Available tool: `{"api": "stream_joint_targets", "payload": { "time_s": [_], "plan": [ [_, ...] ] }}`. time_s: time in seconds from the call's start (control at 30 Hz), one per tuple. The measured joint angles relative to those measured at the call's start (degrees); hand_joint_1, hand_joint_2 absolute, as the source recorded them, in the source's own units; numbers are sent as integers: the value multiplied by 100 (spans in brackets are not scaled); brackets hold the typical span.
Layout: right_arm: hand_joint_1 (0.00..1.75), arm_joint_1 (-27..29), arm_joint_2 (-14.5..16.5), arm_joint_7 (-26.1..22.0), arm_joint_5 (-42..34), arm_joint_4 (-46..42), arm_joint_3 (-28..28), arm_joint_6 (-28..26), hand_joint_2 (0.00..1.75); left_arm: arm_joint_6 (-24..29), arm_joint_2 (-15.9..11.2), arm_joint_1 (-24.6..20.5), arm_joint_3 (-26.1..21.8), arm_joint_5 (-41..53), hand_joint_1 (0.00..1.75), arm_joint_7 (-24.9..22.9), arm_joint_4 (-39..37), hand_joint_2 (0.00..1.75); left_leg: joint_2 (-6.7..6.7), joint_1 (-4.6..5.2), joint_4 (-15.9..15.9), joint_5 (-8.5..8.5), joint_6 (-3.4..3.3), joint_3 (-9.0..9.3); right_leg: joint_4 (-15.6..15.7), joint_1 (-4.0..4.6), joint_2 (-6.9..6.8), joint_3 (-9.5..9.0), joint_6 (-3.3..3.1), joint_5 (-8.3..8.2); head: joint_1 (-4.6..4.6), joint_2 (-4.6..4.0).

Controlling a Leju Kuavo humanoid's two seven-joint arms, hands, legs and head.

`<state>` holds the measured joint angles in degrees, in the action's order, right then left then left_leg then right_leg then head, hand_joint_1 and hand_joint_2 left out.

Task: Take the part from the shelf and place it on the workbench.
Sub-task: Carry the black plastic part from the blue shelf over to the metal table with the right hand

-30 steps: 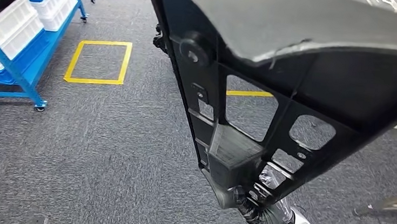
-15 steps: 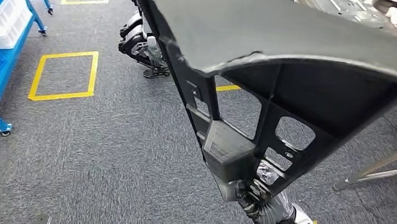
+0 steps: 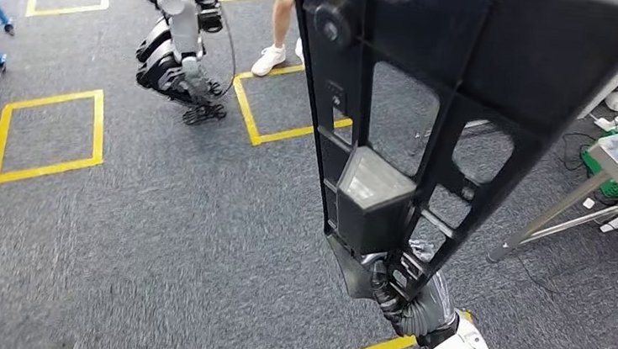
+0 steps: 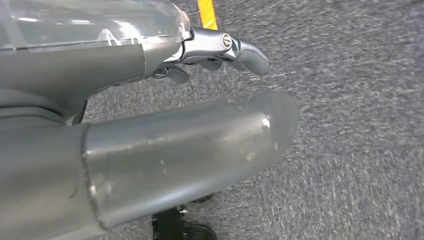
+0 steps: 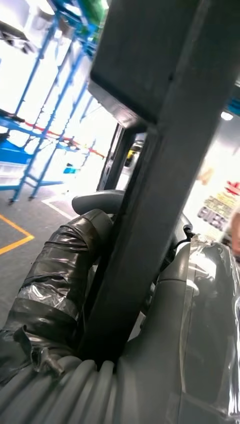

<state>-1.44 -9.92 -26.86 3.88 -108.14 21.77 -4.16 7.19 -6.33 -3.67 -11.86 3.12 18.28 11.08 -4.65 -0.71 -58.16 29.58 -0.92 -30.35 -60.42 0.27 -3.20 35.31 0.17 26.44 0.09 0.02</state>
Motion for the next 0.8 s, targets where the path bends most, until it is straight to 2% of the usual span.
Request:
{"api": "stream_joint_targets", "payload": {
  "time_s": [0.03,0.07,0.1,0.13,0.17,0.23,0.27,0.3,0.33,0.37,0.4,0.43,0.47,0.5,0.53,0.6,0.63,0.7,0.73,0.8],
  "plan": [
    [175,-13,16,5,-14,8,-11,-5,175,3,3,-1,-5,1,0,-3,0,0,-51,7,10,13,25,14,69,35,-21,-25,-27,22,-1,0],
    [175,-22,29,11,-25,14,-25,-8,175,4,8,-6,-9,4,0,-6,0,0,-106,11,25,21,52,35,96,52,33,-21,-55,17,-1,0],
    [175,-22,38,18,-31,19,-41,-10,175,5,13,-16,-12,8,0,-8,1,0,-136,3,35,43,80,60,136,34,90,-45,-85,4,-2,0],
    [175,-29,48,26,-38,24,-56,-11,175,5,18,-26,-14,16,0,-8,2,0,-87,-6,-4,94,103,68,187,17,145,-82,-121,-11,-2,0],
    [175,-44,61,32,-46,32,-68,-11,175,5,20,-32,-16,26,0,-10,3,0,23,-13,-149,197,121,22,238,-3,196,-121,-162,-30,-1,0],
    [175,-73,98,37,-60,61,-79,3,175,7,19,-23,-27,41,0,-18,4,0,313,-25,-802,528,136,-284,287,-17,308,-166,-217,-46,-1,0],
    [175,-77,114,37,-60,81,-80,13,175,8,17,-6,-33,46,0,-22,4,0,391,-25,-1198,680,140,-502,284,-15,374,-168,-231,-45,-2,0],
    [175,-72,126,38,-51,102,-79,23,175,9,15,12,-38,50,0,-27,4,0,425,-26,-1493,746,146,-686,279,-13,447,-169,-234,-40,-2,0],
    [175,-64,131,38,-37,124,-79,29,175,9,15,28,-40,56,0,-31,4,0,436,-28,-1592,691,149,-785,268,-13,521,-171,-232,-34,-2,0],
    [175,-60,134,37,-14,144,-79,31,175,9,14,37,-41,61,0,-34,4,0,446,-32,-1462,519,151,-775,248,-18,596,-175,-223,-22,-2,0],
    [175,-59,138,36,15,157,-79,30,175,9,10,40,-42,68,0,-36,4,0,487,-40,-1133,266,154,-665,216,-25,668,-179,-205,1,-2,0],
    [175,-59,142,34,44,166,-78,30,175,9,7,42,-43,75,0,-35,4,0,597,-54,-758,56,155,-515,173,-35,732,-172,-180,30,-1,0],
    [175,-63,146,32,70,171,-77,31,175,9,3,45,-44,80,0,-34,4,0,727,-65,-427,-83,153,-381,110,-38,795,-147,-148,61,-1,0],
    [175,-66,150,29,92,172,-74,31,175,8,-1,48,-45,85,0,-34,3,0,835,-69,-230,-142,143,-303,62,-45,851,-112,-112,81,0,0],
    [175,-64,151,27,106,174,-70,32,175,7,-1,52,-47,88,0,-34,3,0,900,-63,-167,-127,124,-278,36,-51,908,-76,-74,86,-1,0],
    [175,-51,152,26,120,175,-63,32,175,5,0,46,-49,91,0,-32,2,0,817,-53,-142,-139,60,-276,33,-70,1013,-32,-6,71,-2,0],
    [175,-46,152,26,123,175,-62,30,175,5,-1,40,-49,91,0,-30,2,0,756,-56,-119,-152,24,-263,5,-66,973,-16,21,92,-2,0],
    [175,-57,153,25,128,176,-58,27,175,4,-3,37,-51,91,0,-24,2,0,621,-67,-69,-175,-45,-237,-326,-56,706,135,68,293,0,0],
    [175,-63,155,25,129,177,-53,26,175,4,-5,44,-52,91,0,-22,2,0,554,-54,-63,-172,-66,-231,-653,-55,533,293,90,464,0,0],
    [175,-62,157,24,130,188,-43,25,175,3,-5,66,-54,91,0,-21,2,0,410,-29,-62,-159,-87,-228,-1348,-74,377,649,121,739,0,0]
  ]
}}
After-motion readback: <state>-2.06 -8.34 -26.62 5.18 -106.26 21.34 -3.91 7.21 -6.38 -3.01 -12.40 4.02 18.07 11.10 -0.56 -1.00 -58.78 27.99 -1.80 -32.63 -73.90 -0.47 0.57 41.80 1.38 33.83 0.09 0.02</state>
